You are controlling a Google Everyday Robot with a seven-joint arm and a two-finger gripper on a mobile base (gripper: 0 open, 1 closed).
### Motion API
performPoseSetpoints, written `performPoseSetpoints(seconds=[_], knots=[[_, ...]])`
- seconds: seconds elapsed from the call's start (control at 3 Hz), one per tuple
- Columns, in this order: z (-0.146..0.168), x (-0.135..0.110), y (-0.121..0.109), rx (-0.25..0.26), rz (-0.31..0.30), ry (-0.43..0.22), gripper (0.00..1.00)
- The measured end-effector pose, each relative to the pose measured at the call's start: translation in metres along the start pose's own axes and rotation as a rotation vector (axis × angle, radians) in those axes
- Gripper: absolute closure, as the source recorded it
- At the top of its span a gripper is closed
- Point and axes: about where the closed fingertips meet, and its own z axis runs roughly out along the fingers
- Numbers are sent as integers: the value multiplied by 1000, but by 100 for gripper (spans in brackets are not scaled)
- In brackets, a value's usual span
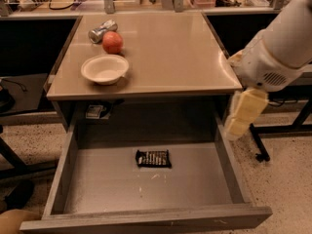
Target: Pick rxbar chocolate from top drawer and place on counter
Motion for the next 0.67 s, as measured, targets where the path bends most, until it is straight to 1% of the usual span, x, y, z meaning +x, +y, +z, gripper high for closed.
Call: performPoseSetpoints(seconds=[0.33, 0.67], knots=[[55, -30, 1, -16, -4, -122, 0], [106, -46, -3, -30, 3, -195, 0]])
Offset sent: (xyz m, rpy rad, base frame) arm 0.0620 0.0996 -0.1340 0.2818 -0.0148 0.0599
